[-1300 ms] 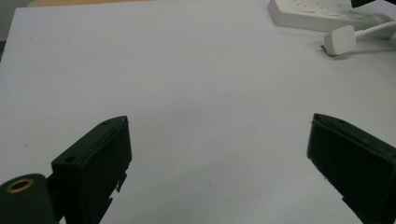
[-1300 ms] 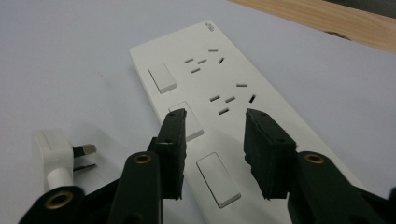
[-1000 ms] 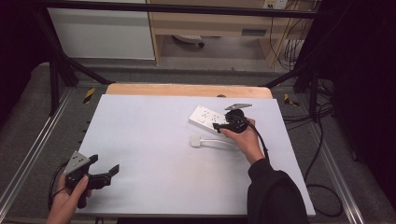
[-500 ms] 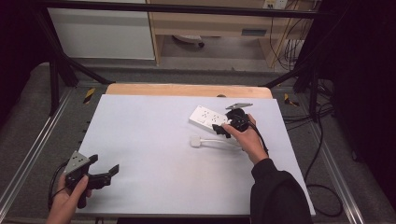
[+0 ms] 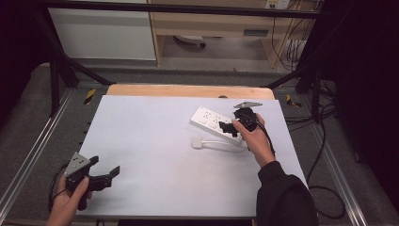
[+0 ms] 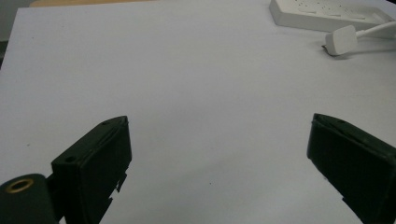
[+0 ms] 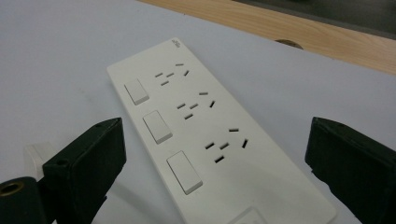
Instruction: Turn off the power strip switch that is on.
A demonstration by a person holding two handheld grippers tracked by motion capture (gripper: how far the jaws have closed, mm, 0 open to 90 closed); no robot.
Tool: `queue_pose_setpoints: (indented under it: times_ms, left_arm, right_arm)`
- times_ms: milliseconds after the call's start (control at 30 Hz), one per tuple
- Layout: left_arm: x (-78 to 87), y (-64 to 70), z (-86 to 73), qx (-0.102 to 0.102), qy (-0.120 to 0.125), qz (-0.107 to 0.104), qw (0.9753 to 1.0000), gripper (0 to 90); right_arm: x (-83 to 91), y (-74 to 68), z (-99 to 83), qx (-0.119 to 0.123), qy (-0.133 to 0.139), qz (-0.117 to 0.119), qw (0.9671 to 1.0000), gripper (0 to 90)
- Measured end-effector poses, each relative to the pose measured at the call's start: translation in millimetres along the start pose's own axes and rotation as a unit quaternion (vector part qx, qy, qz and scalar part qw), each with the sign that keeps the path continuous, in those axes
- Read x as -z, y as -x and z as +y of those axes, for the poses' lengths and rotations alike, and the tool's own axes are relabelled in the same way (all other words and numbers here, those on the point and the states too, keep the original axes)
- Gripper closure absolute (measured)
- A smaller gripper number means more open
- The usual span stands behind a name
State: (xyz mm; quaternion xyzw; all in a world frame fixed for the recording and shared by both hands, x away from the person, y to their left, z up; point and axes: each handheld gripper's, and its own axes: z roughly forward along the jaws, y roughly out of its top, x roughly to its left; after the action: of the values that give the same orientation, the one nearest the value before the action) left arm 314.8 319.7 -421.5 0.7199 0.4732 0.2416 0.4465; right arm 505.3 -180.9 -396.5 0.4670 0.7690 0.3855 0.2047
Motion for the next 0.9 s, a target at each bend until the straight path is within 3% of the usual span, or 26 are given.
queue_pose_setpoints:
  times_ms: [200, 667, 900]
  left_arm:
    - [0.0, 0.1, -0.1, 0.0, 0.0, 0.0, 1.0, 6.4]
    - [-0.1, 0.3, -0.2, -0.001, -0.001, 0.0, 1.0, 6.4]
    - [-0.3, 0.7, -0.3, -0.001, -0.001, 0.0, 1.0, 6.4]
  right_arm:
    - [11.9, 6.2, 1.8, -0.011, 0.021, -0.01, 0.9997, 6.3]
    - [48.2, 21.6, 0.6, -0.014, 0.046, 0.005, 0.9988, 4.0]
    - [64.8, 26.3, -9.7, -0.014, 0.054, 0.005, 0.9984, 3.6]
